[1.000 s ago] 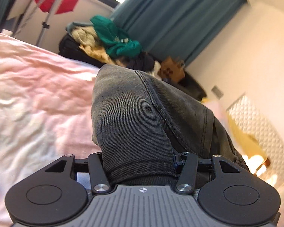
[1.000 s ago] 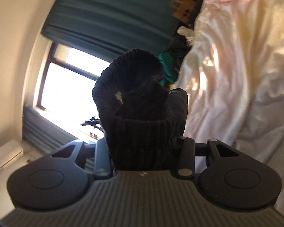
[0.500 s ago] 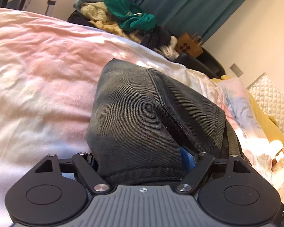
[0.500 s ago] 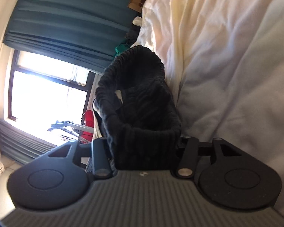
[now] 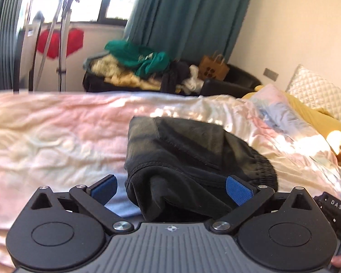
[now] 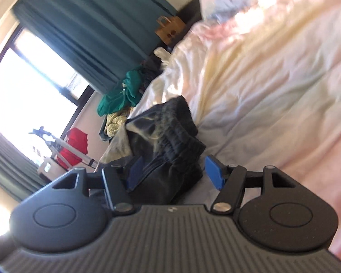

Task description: Fold clothes

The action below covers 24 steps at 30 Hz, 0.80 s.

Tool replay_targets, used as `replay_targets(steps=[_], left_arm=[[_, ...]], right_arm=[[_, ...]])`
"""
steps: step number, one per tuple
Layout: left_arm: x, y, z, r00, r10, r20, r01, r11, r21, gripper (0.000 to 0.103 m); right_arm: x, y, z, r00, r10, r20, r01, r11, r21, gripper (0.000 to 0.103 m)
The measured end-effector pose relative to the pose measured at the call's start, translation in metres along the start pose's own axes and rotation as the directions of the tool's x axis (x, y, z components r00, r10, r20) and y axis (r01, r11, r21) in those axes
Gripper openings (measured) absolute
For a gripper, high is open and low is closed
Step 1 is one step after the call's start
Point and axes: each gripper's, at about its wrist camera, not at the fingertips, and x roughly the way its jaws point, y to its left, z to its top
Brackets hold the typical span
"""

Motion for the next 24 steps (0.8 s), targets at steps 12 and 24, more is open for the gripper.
replay_targets(steps=[12, 24], left_arm=[[-0.162, -0.041, -0.054, 0.963, 0.150, 0.224, -0.191, 0.965, 0.177, 0.103], [-0.176, -0.014, -0.082, 0.962, 0.119, 0.244, -0.160, 0.975, 0.155, 0.103]], right_arm=[[-0.122, 0.097, -0.040, 0.982, 0.069, 0.174, 0.009, 0.912, -0.411, 0.096], [-0.124, 0.127, -0.103, 0.983, 0.087, 0.160, 0.024, 0.811, -0.585, 0.103]])
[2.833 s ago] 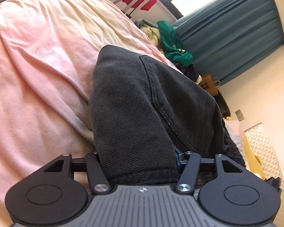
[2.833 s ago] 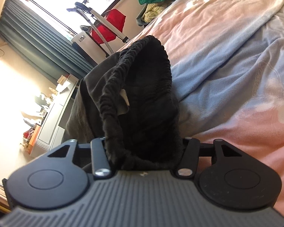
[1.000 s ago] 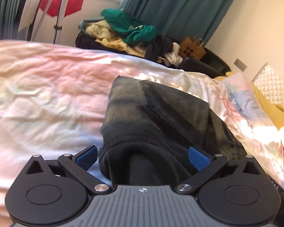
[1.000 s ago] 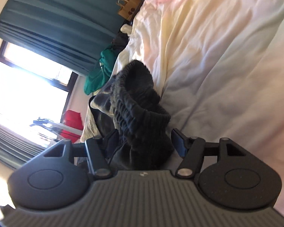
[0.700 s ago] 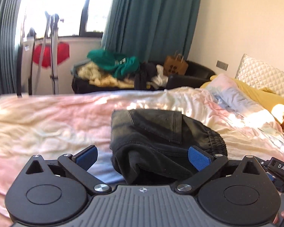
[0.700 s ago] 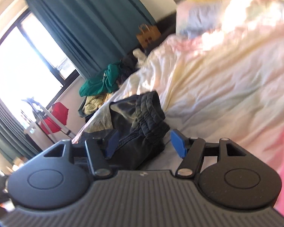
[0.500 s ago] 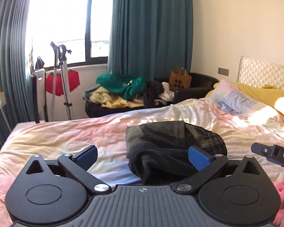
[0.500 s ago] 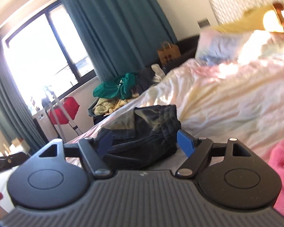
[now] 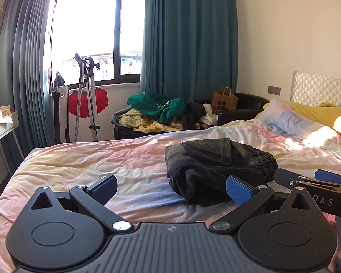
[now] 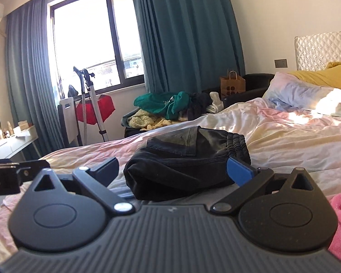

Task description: Fold clothes

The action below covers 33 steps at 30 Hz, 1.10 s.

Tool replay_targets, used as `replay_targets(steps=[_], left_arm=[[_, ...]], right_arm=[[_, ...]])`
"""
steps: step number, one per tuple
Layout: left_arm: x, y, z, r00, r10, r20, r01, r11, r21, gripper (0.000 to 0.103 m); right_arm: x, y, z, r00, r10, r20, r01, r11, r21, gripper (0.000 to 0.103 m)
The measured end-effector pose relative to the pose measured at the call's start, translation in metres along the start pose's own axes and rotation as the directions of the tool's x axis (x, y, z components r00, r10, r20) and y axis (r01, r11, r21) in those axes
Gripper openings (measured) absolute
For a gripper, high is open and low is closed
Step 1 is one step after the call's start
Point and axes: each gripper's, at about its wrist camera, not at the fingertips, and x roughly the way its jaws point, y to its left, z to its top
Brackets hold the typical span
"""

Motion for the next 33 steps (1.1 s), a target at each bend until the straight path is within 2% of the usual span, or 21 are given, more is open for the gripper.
replay_targets(steps=[5, 9, 14, 22, 27, 33], left_arm=[[0.016, 0.003, -0.005, 1.000, -0.011, -0.005, 0.011, 1.000, 0.024, 0.103], [0.025, 0.008, -0.005, 0.999, -0.041, -0.017, 0.041, 0.999, -0.010, 0.103], [0.032, 0.009, -0.010, 0.999, -0.012, -0.050, 0.012, 1.000, 0.005, 0.103], [0.026, 0.013, -0.010, 0.999, 0.009, -0.043, -0.008, 1.000, 0.020, 0.103], [0.017, 0.022, -0.009, 1.000, 0.009, -0.024, -0.010, 1.000, -0.008, 0.103], [0.015, 0.028, -0.009, 0.999, -0.004, -0.045, 0.002, 0.999, -0.036, 0.103]], right_arm=[[0.014, -0.001, -0.007, 0.999, -0.047, -0.015, 0.046, 0.999, -0.013, 0.103], [0.021, 0.000, -0.011, 0.998, -0.054, -0.039, 0.054, 0.999, -0.005, 0.103], [0.020, 0.004, -0.014, 0.998, -0.053, -0.043, 0.052, 0.999, -0.016, 0.103], [0.023, 0.007, -0.015, 0.997, -0.063, -0.052, 0.062, 0.998, -0.032, 0.103], [0.020, 0.012, -0.015, 0.996, -0.075, -0.038, 0.074, 0.996, -0.048, 0.103], [0.015, 0.016, -0.017, 0.996, -0.085, -0.017, 0.084, 0.995, -0.060, 0.103]])
